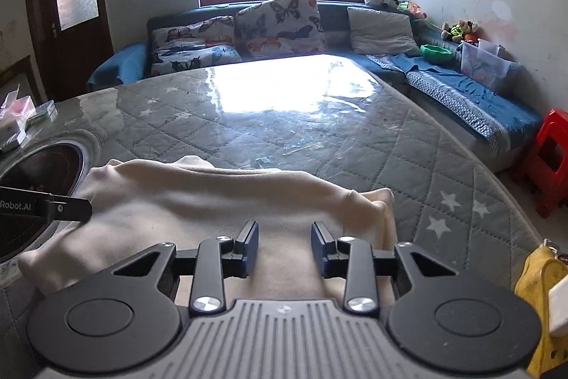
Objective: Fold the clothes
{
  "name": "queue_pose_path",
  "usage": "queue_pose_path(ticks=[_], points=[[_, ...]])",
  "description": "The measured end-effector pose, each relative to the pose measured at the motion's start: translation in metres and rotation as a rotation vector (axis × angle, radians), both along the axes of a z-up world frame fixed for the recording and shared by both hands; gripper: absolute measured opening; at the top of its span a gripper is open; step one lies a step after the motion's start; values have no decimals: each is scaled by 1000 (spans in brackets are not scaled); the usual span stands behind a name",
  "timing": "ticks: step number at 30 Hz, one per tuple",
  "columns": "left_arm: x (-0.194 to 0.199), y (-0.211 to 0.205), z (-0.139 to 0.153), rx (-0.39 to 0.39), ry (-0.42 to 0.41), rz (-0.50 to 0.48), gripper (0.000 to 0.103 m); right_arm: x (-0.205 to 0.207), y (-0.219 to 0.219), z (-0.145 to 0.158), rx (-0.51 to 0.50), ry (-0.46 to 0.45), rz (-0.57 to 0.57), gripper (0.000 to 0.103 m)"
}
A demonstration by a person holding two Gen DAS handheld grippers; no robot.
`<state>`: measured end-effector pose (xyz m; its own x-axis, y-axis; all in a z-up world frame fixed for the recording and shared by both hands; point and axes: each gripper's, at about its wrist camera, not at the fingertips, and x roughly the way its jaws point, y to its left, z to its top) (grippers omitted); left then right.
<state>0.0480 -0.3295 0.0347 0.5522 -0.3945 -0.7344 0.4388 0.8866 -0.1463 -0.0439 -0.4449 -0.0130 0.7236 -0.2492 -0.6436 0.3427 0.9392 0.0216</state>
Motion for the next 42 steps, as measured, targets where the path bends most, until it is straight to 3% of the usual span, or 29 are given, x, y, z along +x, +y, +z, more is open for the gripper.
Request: queue_pose_path(ticks=[11, 17, 22, 30, 34, 42], points=[[-26, 18, 2, 5, -35, -25, 56, -36, 47, 13, -2, -34, 134, 44], [-30, 21, -7, 31, -31, -26, 57, -45, 67, -1, -30, -14, 153, 48], [-36, 27, -4, 30, -44, -29, 58, -52, 69, 11, -29, -48, 143, 53], [-67, 35, 1, 63, -87, -58, 75, -71, 69, 12, 19, -78, 90, 71], [-82, 41, 6, 57, -123, -73, 90, -80, 74, 14, 25, -92, 65, 80], [-108, 50, 14, 42, -177, -77, 100, -98, 92, 22, -10, -120, 25, 93]])
